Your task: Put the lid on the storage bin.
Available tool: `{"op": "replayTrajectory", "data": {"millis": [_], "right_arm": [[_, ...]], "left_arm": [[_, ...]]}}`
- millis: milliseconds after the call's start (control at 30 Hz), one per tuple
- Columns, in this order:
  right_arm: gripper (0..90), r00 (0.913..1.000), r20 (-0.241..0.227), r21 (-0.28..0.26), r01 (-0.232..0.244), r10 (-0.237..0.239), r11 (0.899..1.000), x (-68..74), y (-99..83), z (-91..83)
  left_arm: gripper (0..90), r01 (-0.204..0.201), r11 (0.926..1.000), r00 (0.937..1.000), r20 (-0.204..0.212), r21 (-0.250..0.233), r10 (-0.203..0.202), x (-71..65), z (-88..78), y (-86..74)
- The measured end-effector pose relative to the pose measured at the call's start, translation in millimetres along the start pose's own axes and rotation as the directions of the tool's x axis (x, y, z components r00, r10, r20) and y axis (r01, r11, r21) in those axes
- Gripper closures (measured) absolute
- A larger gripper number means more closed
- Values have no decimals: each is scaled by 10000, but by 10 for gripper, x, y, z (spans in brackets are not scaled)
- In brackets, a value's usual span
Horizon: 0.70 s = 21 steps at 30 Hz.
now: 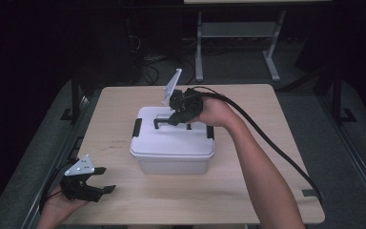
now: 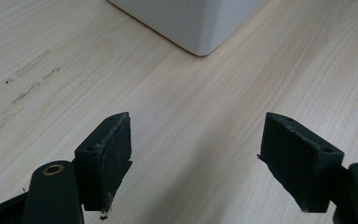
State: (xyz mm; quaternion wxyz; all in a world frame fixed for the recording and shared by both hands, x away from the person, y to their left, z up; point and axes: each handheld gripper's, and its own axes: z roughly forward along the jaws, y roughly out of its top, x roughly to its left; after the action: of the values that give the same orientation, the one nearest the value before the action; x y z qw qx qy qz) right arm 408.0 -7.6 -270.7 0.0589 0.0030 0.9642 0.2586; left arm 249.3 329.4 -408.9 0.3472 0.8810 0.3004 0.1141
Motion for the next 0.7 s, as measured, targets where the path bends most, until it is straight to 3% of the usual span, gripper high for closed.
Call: {"op": "replayTrajectory", "data": {"millis": [700], "right_arm": [[844,9999,-158,106,6,-4,9999,-15,-20,108]], "left_arm": [[244,-29,10000,10000,10,58,28,-2,9,4]]}}
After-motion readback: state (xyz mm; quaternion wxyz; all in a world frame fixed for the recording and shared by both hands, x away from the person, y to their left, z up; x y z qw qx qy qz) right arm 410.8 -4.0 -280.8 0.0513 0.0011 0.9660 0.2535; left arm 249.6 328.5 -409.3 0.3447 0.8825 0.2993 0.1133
